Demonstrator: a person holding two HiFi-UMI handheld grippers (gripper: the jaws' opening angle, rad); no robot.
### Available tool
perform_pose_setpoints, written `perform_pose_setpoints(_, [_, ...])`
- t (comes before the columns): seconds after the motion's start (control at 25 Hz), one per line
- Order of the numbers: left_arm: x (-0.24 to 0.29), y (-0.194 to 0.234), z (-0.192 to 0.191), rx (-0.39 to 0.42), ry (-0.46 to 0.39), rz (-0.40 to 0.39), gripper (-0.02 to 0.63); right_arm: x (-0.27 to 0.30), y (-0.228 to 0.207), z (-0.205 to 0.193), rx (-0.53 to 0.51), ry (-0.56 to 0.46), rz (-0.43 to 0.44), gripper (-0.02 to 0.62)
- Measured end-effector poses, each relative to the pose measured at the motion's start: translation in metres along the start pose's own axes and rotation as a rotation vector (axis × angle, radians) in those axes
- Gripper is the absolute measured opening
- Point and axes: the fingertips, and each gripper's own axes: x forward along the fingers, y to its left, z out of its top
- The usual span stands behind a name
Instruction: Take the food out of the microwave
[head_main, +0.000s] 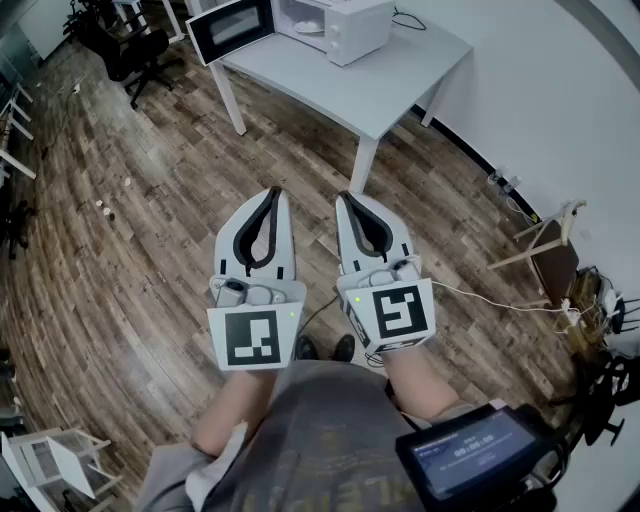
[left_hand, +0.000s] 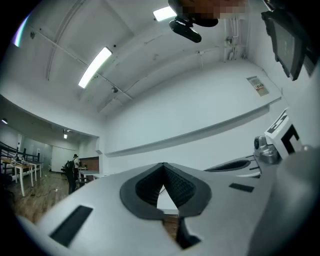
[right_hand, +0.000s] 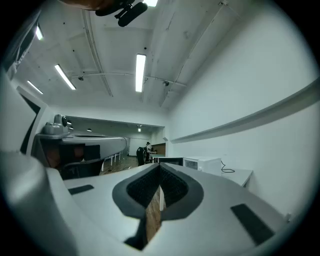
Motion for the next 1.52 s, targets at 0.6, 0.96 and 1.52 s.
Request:
perform_pose_setpoints(0.6, [0.002, -0.047, -0.005, -0.001, 0.017, 0.012, 0.006, -0.036, -0.032, -0.01, 0.044, -0.011, 0.029, 0.006])
perform_pose_setpoints(0.96, [0.013, -0.043, -0.02, 0.002, 0.046, 0.031, 0.006, -0.024, -0.039, -0.022, 0.058, 0.006, 0.057, 0.006])
perform_pose_setpoints(1.52, [0.102, 0.048, -0.071, -0.051, 0.074, 0.036, 0.006, 0.111, -0.054, -0.048, 0.048, 0.046, 0.029, 0.006])
